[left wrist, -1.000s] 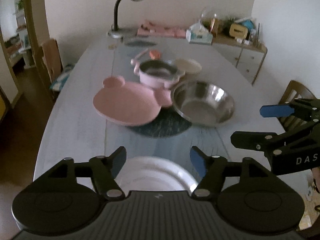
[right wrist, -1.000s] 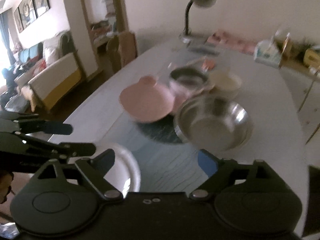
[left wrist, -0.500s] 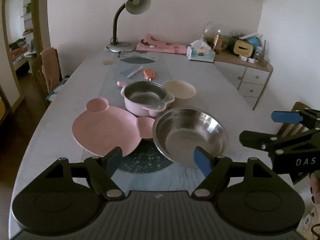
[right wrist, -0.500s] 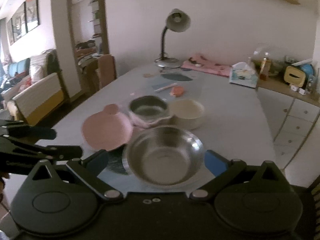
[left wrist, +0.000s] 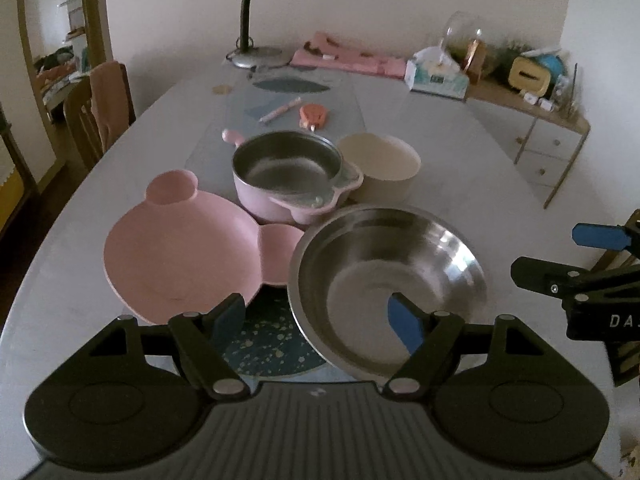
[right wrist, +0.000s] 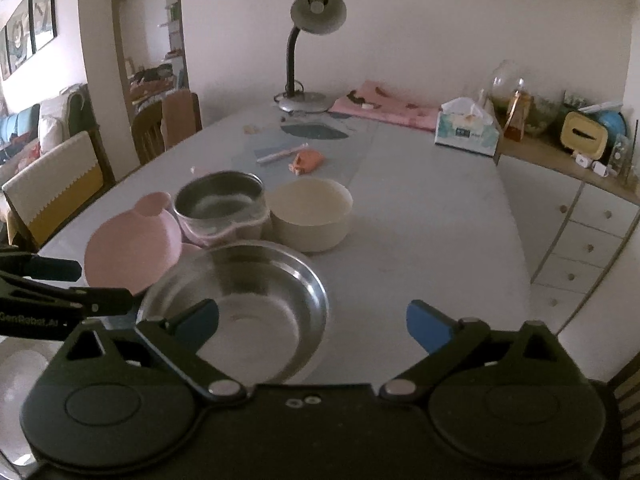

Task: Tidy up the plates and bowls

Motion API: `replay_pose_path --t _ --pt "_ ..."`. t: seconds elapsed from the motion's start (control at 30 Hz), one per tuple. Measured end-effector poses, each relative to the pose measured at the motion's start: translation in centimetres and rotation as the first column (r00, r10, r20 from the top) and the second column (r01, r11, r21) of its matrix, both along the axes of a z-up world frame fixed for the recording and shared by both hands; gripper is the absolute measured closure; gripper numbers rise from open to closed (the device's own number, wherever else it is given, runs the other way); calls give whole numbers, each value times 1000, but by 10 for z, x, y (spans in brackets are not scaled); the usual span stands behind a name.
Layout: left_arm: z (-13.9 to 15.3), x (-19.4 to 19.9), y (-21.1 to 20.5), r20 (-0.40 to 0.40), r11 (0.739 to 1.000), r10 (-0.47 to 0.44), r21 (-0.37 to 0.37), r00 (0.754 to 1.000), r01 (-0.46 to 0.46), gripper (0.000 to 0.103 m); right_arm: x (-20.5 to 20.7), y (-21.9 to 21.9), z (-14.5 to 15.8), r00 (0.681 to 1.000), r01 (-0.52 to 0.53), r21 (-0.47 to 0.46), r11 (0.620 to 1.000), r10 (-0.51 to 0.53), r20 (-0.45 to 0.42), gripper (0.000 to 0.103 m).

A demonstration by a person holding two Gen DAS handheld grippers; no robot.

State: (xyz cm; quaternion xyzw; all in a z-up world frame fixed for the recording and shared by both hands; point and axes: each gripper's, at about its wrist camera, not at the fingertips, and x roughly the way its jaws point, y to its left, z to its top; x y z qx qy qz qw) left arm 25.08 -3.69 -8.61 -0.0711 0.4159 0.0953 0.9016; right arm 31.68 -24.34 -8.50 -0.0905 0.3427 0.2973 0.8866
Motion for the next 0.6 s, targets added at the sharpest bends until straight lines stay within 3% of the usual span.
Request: replay_pose_path --t 0.3,0.5,0.6 --pt "-32 34 5 -104 999 32 -33 994 -36 27 41 10 -39 992 -27 -52 998 20 -127 24" --pt "-48 49 14 -155 996 47 -65 987 -58 45 66 17 -59 968 -2 -55 998 -12 -249 33" --pt "-53 53 16 -174 995 48 -81 983 -63 59 75 18 -64 953 9 -46 999 -22 -303 45"
